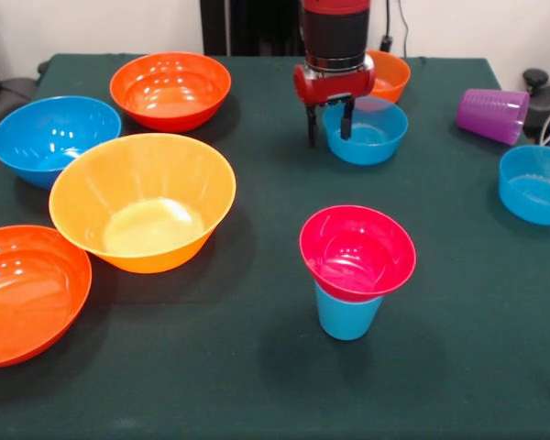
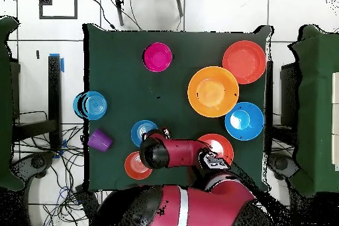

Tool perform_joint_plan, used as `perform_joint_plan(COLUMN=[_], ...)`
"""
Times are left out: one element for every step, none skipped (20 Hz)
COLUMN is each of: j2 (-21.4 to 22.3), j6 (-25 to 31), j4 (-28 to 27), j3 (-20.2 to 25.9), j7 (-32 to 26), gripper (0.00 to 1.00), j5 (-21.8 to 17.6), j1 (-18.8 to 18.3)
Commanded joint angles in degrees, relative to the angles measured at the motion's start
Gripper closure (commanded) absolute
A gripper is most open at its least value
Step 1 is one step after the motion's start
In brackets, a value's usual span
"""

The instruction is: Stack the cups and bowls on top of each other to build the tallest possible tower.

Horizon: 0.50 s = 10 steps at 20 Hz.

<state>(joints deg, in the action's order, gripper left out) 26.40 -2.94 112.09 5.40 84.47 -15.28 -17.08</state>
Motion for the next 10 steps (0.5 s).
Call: perform_joint_plan(j2=[-0.18,-0.20,-0.21,-0.24,-0.25,-0.23,-0.24,-0.27,-0.31,-0.30], j6=[6.61,6.77,6.92,7.76,8.77,9.24,9.38,9.56,9.97,10.06], j4=[-5.23,-5.38,-5.54,-5.66,-5.87,-6.01,-6.26,-6.53,-6.81,-6.91], j3=[3.09,3.09,3.08,3.56,3.73,3.74,3.45,3.23,3.38,3.32], j7=[8.60,8.55,8.50,8.19,8.05,7.99,8.12,8.11,7.90,7.83], gripper=[1.00,1.00,1.00,1.00,1.00,1.00,1.00,1.00,1.00,1.00], j5=[3.46,3.54,3.62,3.78,4.15,4.34,4.59,4.75,4.82,4.85], j1=[1.23,1.28,1.33,1.03,0.98,1.00,1.28,1.49,1.43,1.49])
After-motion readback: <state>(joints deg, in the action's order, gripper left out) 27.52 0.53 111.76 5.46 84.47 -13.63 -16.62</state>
